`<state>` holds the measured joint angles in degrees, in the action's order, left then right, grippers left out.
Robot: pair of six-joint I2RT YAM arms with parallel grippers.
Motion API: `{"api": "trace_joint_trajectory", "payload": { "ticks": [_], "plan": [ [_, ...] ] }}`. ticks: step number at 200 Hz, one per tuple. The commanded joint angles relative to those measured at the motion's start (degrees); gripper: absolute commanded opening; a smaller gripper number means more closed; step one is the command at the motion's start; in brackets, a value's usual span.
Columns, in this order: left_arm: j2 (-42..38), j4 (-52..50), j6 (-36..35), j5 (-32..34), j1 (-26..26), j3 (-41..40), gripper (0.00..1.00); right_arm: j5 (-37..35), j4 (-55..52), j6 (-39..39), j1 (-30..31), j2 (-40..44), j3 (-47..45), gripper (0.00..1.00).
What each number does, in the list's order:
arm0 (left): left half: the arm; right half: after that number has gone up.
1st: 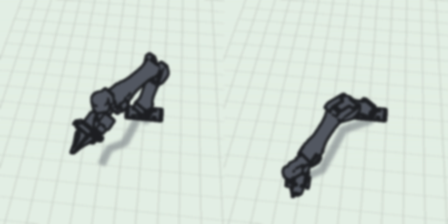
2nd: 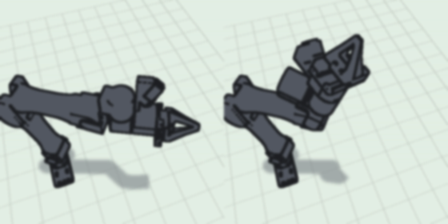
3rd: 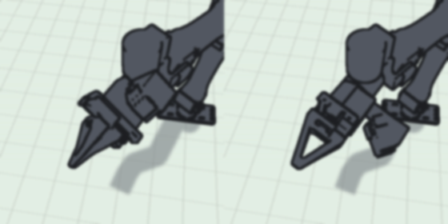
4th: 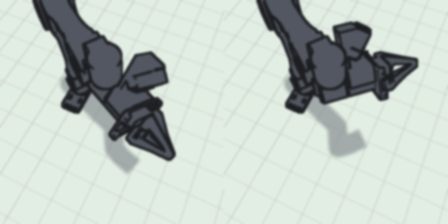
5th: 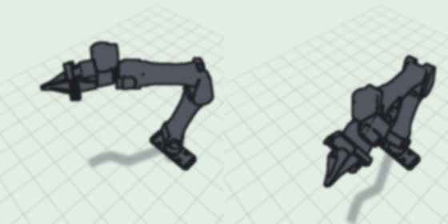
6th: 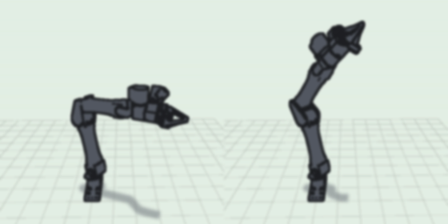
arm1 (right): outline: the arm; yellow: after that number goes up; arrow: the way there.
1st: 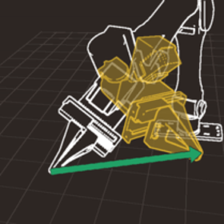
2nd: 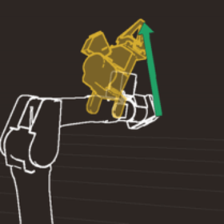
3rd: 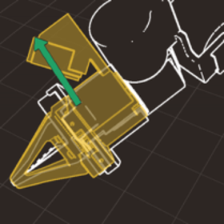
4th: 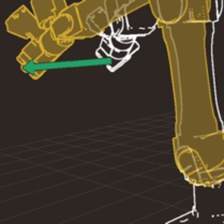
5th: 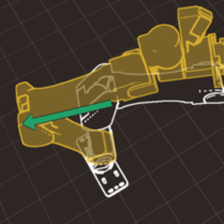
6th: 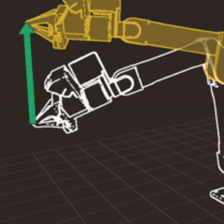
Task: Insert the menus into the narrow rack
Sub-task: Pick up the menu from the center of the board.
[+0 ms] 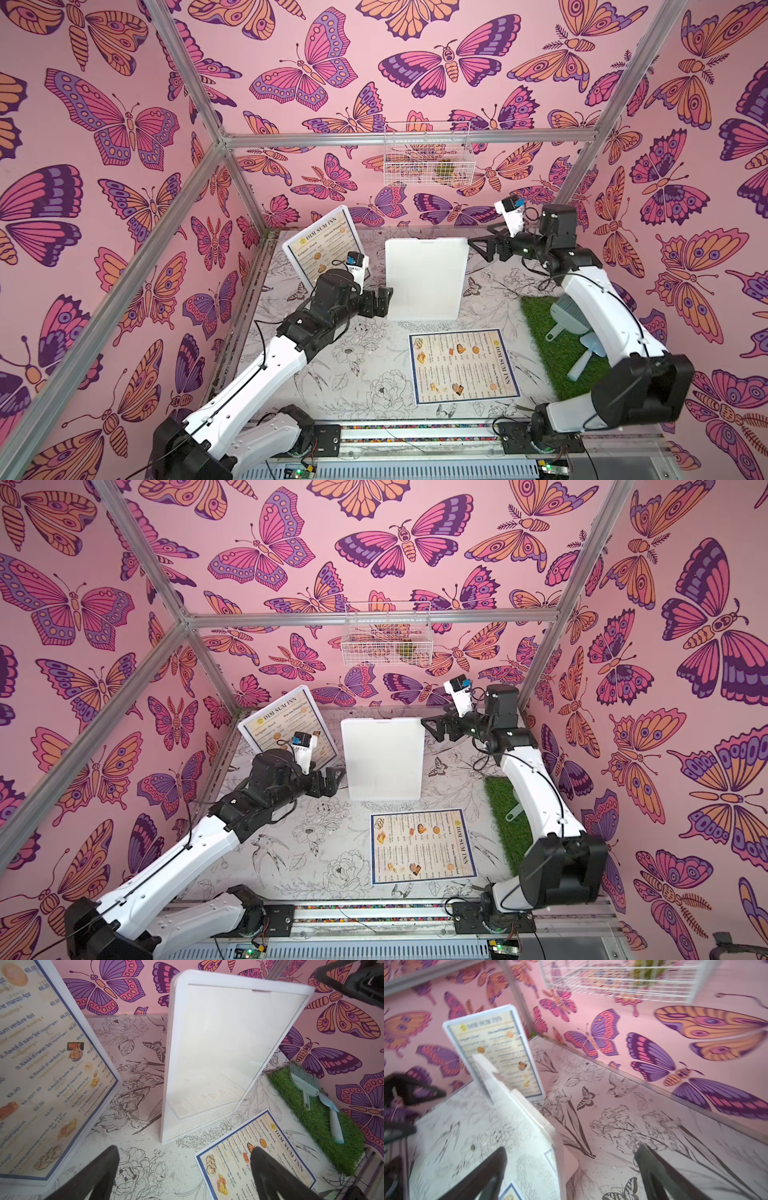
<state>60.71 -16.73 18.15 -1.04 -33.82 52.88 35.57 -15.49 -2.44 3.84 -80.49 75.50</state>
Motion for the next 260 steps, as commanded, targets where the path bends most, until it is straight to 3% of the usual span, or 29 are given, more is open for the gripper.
{"api": "trace_joint_trajectory", "payload": {
  "ticks": [1,45,66,97,116,152,180,260],
  "plan": [
    [-1.87,-5.59,3.24,1.83,-3.87,-2.47,1.00,-16.24,-1.19,18.06,-0.04,5.20,-7.35,0.99],
    [-3.61,-6.48,14.42,4.31,-14.30,-10.98,1.00,-32.72,-18.90,34.41,-1.05,24.02,-24.63,0.99],
    [-0.78,-5.53,19.78,3.68,-17.80,-12.67,0.98,-28.56,-26.32,36.38,-3.92,29.85,-29.34,0.99],
    [4.11,-4.44,26.18,4.86,-21.84,-13.02,0.98,-24.61,-37.25,33.05,-5.86,27.58,-31.26,0.99],
    [5.49,-1.17,29.12,4.32,-23.44,-14.56,0.98,-19.19,-36.98,32.69,-5.86,26.58,-32.79,0.99],
    [9.07,2.36,32.50,4.30,-24.77,-15.36,0.99,-22.47,-38.42,37.60,-5.86,25.03,-34.26,0.97],
    [11.06,4.45,34.31,4.64,-24.89,-16.14,0.99,-21.37,-30.70,42.71,-5.86,24.96,-41.09,0.93],
    [14.66,6.74,34.76,4.47,-24.91,-16.35,1.00,-24.16,-20.73,38.82,-5.86,20.93,-45.24,0.95]
  ]
}}
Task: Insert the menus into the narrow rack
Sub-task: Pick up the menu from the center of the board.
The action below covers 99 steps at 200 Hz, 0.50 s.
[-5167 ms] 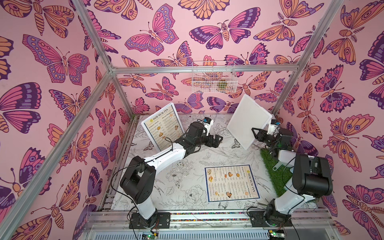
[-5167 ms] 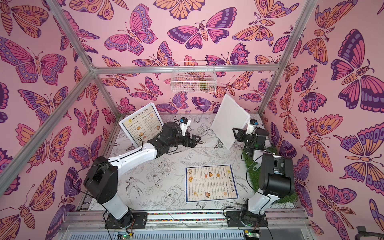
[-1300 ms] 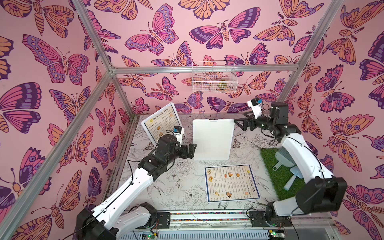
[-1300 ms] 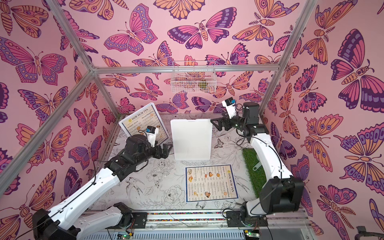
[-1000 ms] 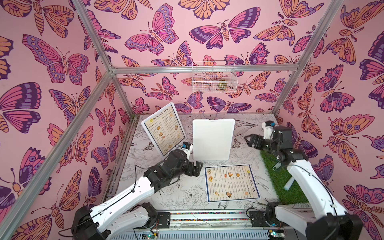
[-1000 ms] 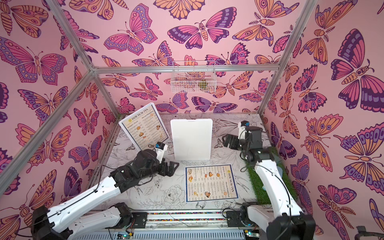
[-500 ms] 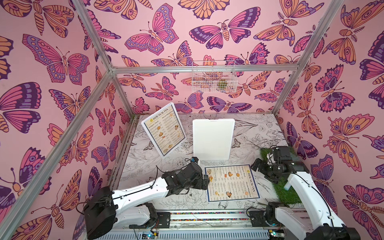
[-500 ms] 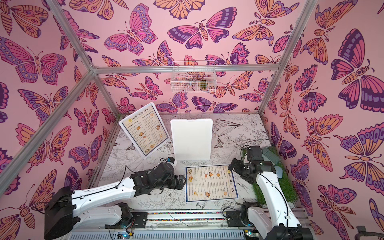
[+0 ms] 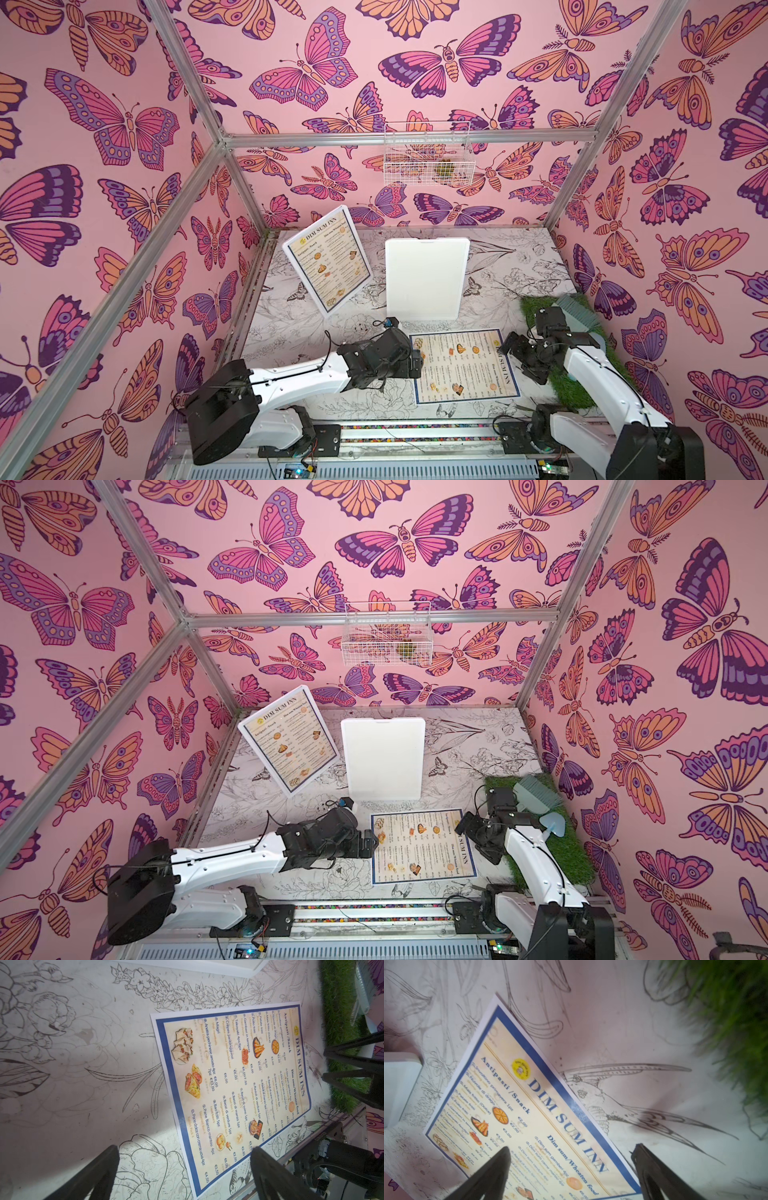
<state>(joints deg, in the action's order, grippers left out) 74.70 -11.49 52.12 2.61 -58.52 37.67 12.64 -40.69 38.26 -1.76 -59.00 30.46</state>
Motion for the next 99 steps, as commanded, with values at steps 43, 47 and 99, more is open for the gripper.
{"api": "trace_joint_trajectory", "payload": {
  "ticks": [43,47,99],
  "plan": [
    [0.60,2.58,1.66,1.61,-0.04,-2.19,1.00,1.23,7.32,-4.75,-0.26,-5.64,0.40,0.97],
    [0.62,2.54,1.71,1.61,0.04,-2.16,1.00,1.23,7.43,-4.85,-0.26,-5.98,0.44,0.97],
    [0.71,2.56,3.36,1.43,0.70,-3.35,1.00,3.53,9.28,-5.56,-0.26,-7.89,-1.05,0.97]
  ]
}}
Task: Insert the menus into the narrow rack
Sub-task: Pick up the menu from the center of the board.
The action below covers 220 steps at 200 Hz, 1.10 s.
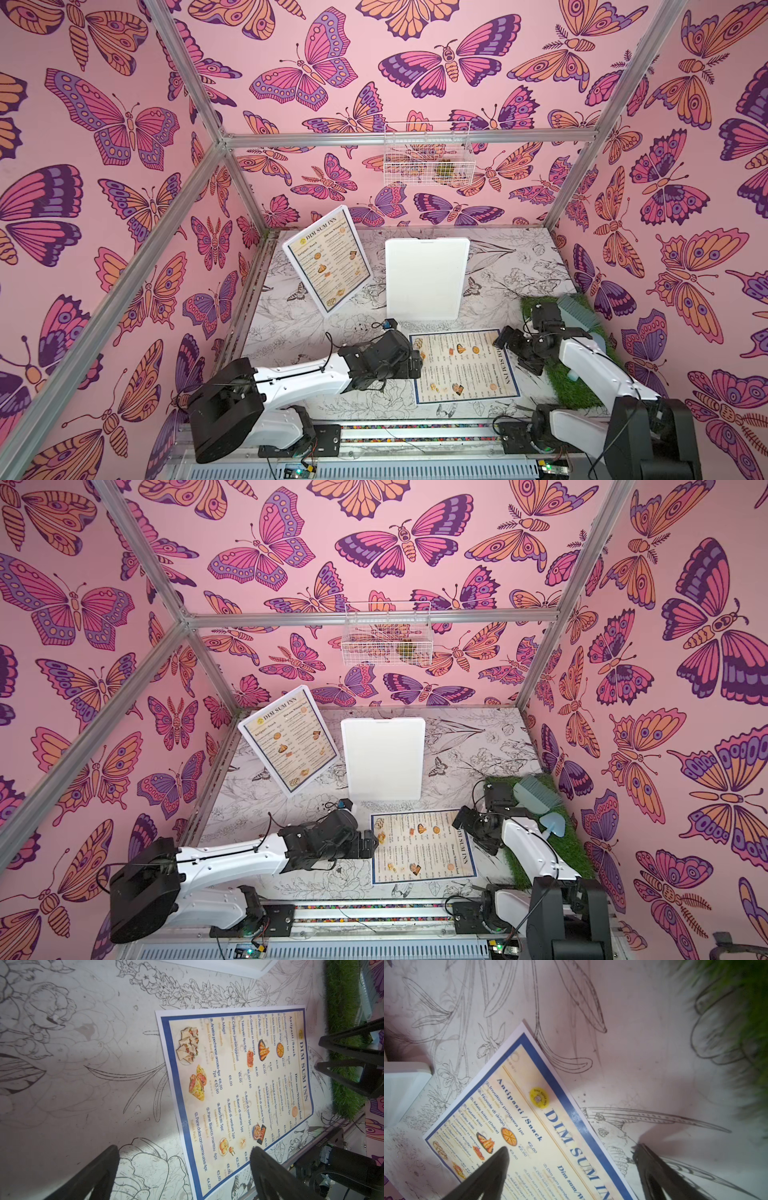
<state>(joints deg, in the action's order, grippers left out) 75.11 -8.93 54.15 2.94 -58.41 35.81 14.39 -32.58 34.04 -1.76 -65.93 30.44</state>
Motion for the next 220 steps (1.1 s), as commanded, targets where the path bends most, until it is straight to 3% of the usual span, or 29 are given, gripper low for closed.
{"api": "trace_joint_trajectory", "payload": {
  "ticks": [1,63,134,153,188,220],
  "plan": [
    [0.30,-0.02,1.36,1.10,0.67,-1.51,1.00,1.82,1.19,-1.34,-0.26,-0.96,-1.06,0.97],
    [-0.78,-0.80,4.18,0.66,3.16,-4.29,0.98,4.58,3.08,1.04,2.91,-1.05,-4.23,0.96],
    [-6.57,-6.13,6.16,-1.11,6.50,-8.49,0.93,2.29,10.87,17.22,23.84,4.01,-8.77,0.93],
    [-7.33,-7.32,6.05,-2.66,7.42,-9.40,0.92,2.79,9.63,14.79,24.26,3.48,-7.94,0.95],
    [-7.88,-9.27,5.20,-4.71,7.88,-9.62,0.91,-2.67,-0.09,8.45,24.00,2.39,-4.78,0.98],
    [-6.42,-8.12,3.96,-7.48,7.88,-8.45,0.91,0.03,0.88,7.85,23.98,2.91,-5.90,0.96]
  ]
}}
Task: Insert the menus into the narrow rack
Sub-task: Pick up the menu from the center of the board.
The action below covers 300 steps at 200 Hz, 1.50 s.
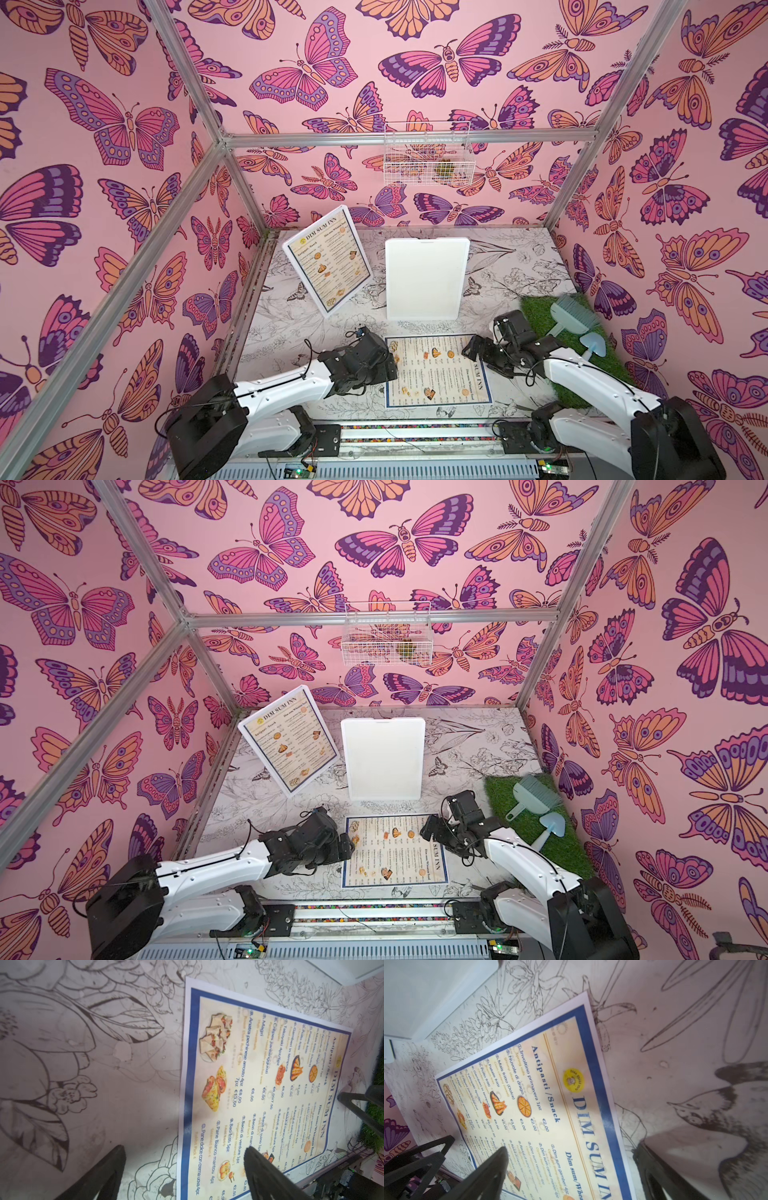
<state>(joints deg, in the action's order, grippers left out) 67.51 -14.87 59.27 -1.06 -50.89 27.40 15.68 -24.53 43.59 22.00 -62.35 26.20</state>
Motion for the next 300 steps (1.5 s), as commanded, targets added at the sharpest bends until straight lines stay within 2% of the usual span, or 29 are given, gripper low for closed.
{"api": "trace_joint_trajectory", "payload": {
  "ticks": [1,50,133,165,214,241,300],
  "plan": [
    [1.29,-2.13,-1.25,-3.59,0.36,0.00,0.91,-1.13,-7.13,-1.77,0.23,-0.67,-1.67,0.96],
    [7.75,6.18,-1.71,-8.84,0.36,-0.41,0.89,8.95,-2.85,-3.42,0.39,-1.88,-3.12,0.94],
    [9.11,14.42,-0.52,-10.54,1.04,-4.10,0.90,15.14,3.52,-4.67,0.50,-3.97,-6.36,0.94],
    [9.41,15.50,-0.63,-11.14,2.11,-4.91,0.90,18.96,9.20,-5.77,0.50,-3.15,-8.08,0.94],
    [12.65,18.36,-1.40,-13.41,2.30,-4.12,0.89,19.39,16.97,-4.55,1.09,-2.79,-9.71,0.97],
    [14.68,20.53,-2.09,-14.73,2.29,-3.44,0.89,18.53,21.84,-2.54,3.82,-5.01,-9.42,0.97],
    [15.60,22.77,-2.41,-15.13,2.29,-3.22,0.89,18.13,27.11,-1.58,6.40,-7.78,-8.44,0.89]
  ]
}}
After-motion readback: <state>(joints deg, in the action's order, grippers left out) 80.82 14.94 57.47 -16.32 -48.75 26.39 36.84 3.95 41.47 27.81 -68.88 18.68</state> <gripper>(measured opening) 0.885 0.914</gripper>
